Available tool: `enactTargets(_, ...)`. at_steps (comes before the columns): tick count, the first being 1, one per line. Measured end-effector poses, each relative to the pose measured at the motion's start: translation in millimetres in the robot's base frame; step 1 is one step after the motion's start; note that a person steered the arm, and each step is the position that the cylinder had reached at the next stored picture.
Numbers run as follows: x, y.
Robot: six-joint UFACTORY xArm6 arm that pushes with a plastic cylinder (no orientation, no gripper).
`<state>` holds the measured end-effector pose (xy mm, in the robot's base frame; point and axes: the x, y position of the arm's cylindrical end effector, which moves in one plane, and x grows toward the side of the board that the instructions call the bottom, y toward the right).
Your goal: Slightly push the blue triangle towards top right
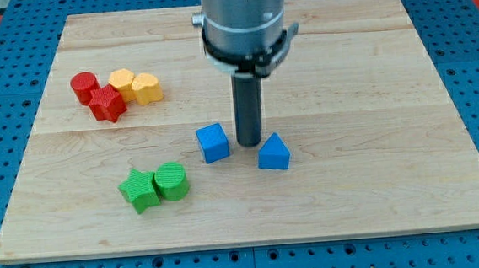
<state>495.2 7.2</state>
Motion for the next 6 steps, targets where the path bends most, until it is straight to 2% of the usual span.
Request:
enactTargets(1, 38.3, -10.9)
enactTargets(2, 57.8, 30.0)
enactTargets(3, 20.2, 73.2)
enactTargets(4, -23.2, 67.4)
enactTargets(5, 25.5, 93.8)
enactTargets(6, 62.1, 54.5)
